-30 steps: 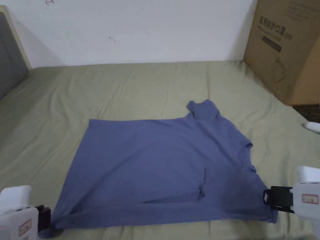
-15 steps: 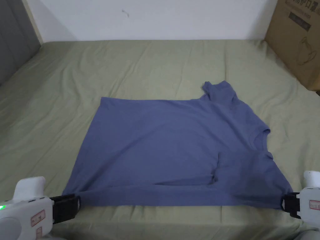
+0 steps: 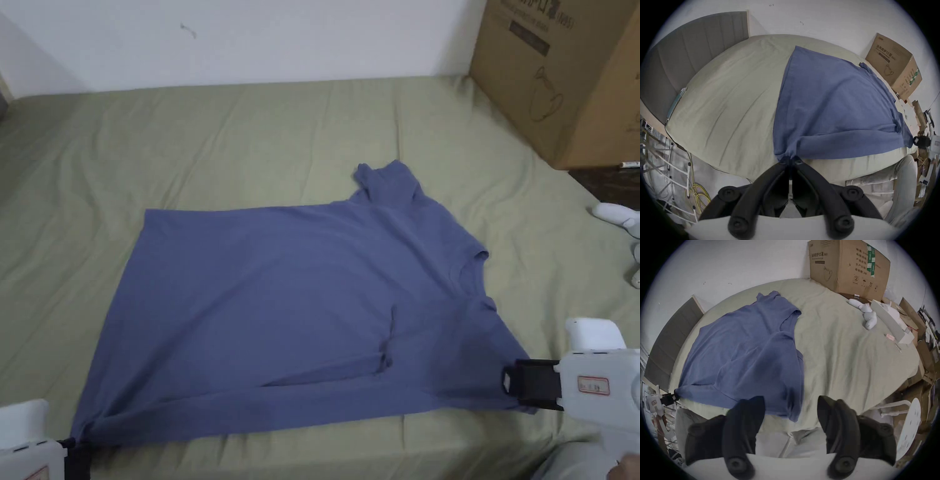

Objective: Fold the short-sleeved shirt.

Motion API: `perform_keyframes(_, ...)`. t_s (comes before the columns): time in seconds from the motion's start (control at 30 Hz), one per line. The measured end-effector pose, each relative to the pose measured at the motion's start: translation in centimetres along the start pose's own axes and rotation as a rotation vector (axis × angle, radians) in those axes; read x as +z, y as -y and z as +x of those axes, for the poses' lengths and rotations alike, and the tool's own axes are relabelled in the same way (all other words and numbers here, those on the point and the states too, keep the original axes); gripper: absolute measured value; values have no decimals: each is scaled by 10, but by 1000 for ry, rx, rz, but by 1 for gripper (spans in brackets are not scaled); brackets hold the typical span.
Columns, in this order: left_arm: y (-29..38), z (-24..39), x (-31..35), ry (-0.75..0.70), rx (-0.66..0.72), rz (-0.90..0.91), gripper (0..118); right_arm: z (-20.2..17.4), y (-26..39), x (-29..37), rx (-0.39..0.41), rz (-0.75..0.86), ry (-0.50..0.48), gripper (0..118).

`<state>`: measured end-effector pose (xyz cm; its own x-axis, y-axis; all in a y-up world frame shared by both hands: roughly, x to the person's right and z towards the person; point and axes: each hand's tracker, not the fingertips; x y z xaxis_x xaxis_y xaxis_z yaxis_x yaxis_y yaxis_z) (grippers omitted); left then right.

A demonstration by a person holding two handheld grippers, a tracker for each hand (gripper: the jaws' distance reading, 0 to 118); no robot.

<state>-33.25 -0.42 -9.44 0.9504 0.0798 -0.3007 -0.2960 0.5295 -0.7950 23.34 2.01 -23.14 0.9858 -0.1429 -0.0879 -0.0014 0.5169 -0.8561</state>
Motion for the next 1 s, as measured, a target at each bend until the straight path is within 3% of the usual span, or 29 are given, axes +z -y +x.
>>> perform_keyframes(0.07,0,2,1,-2,-9,-2,1,3,-6,-17,-30,-50,-6,72)
perform_keyframes(0.1,0,2,1,-3,-9,-4,1,2,-7,-23,-26,-81,-11,63)
perform_keyframes(0.17,-5,-5,0,-4,-4,-5,1,-2,-3,-33,16,-84,-1,1)
perform_keyframes(0.2,-5,-6,2,-2,2,-5,1,-5,-3,-34,31,-101,64,1)
perform_keyframes(0.3,-13,-3,12,-2,6,0,1,-7,-6,-24,-16,-58,11,1)
perform_keyframes(0.53,-72,13,26,-9,-50,60,1,-14,-58,-4,7,6,-1,1)
perform_keyframes(0.93,-183,21,-89,-87,-55,-71,1,-10,-156,-91,-72,-80,23,1)
perform_keyframes(0.97,-183,22,-96,-90,-54,-82,3,-10,-155,-97,-77,-88,27,1)
perform_keyframes(1.0,-182,24,-103,-94,-68,-96,15,-13,-154,-100,-65,-84,39,1)
